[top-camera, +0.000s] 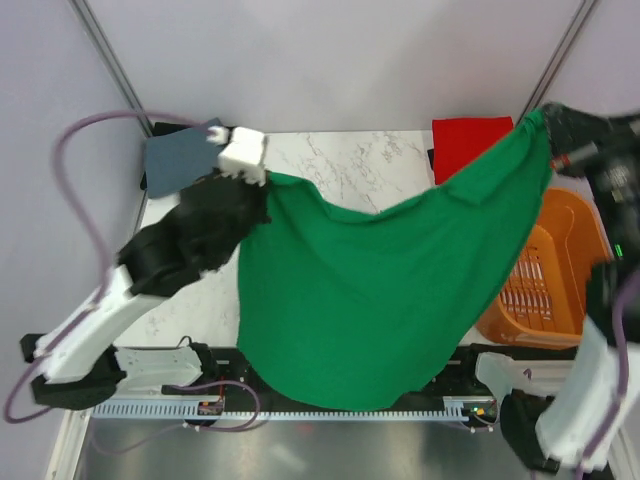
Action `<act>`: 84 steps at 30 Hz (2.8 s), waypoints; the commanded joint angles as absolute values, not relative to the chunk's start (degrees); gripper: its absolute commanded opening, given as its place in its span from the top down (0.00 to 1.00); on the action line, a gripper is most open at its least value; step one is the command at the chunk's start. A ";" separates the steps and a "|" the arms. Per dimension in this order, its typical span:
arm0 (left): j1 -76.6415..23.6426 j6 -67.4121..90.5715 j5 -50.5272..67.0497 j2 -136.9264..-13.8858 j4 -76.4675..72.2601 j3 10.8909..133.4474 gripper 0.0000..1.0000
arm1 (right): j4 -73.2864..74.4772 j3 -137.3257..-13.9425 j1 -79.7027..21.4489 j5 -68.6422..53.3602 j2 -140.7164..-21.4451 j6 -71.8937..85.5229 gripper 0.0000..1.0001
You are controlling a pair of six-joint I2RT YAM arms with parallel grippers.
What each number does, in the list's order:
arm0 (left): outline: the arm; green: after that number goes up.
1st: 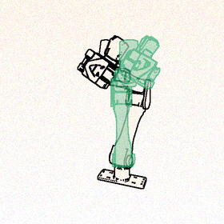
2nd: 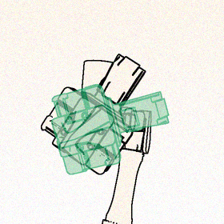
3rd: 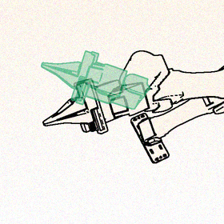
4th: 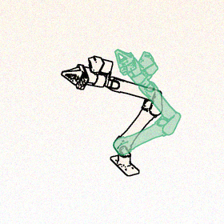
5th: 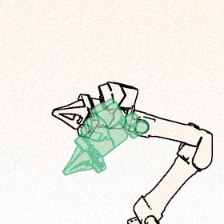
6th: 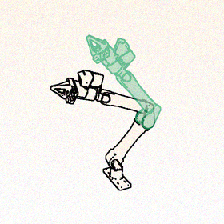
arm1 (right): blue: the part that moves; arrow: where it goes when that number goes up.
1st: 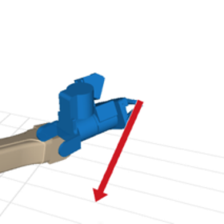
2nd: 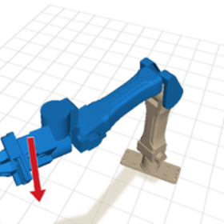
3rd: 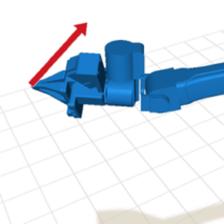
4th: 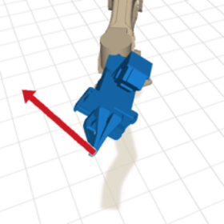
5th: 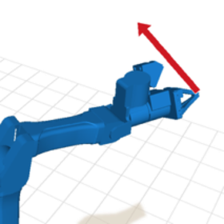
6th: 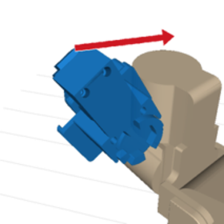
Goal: Fold and stack the t-shirts
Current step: Flatten the tshirt out
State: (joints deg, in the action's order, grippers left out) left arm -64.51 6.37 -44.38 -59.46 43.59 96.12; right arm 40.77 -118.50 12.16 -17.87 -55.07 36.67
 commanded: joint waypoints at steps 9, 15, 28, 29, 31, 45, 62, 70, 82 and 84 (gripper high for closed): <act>-11.57 6.59 -10.95 -88.82 30.76 89.00 0.98 | 44.99 -125.92 -5.89 -1.41 -113.64 33.22 1.00; -3.87 11.07 3.07 -118.20 52.27 117.83 0.16 | 54.43 -153.57 -6.24 -1.32 -133.88 31.12 0.02; -3.87 19.42 1.49 -84.39 40.17 72.44 0.18 | 26.38 -85.46 -20.64 -6.23 -101.60 34.62 0.02; -3.95 19.25 2.71 -82.72 40.08 70.42 0.18 | 26.19 -85.08 -20.92 -7.20 -102.65 35.24 0.02; -3.96 18.90 3.86 -76.05 39.29 63.92 0.19 | 25.67 -86.48 -21.09 -9.22 -104.49 35.42 0.02; -4.04 22.50 1.22 -45.18 38.92 47.89 0.21 | 29.09 -115.99 -17.75 -7.38 -132.35 32.78 0.02; -4.66 27.16 -2.55 -37.27 40.34 43.33 0.27 | 28.13 -127.35 -16.17 -4.66 -144.14 34.89 0.02; -4.66 27.25 -2.72 -37.09 40.43 43.42 0.29 | 24.18 -135.51 -16.08 -5.45 -149.49 40.33 0.02; -4.66 27.16 -2.64 -38.14 40.43 43.51 0.30 | -18.10 -132.86 -16.00 -23.20 -140.08 57.31 0.02; -4.66 27.16 -2.64 -38.14 40.43 43.51 0.30 | -18.72 -114.99 -15.03 -23.38 -132.31 55.38 0.02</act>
State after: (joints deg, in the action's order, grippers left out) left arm -4.60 25.67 -1.52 -38.20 41.21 43.35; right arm -8.95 -129.99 -15.88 -18.65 -145.64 55.51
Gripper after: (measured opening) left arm 0.706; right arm 0.982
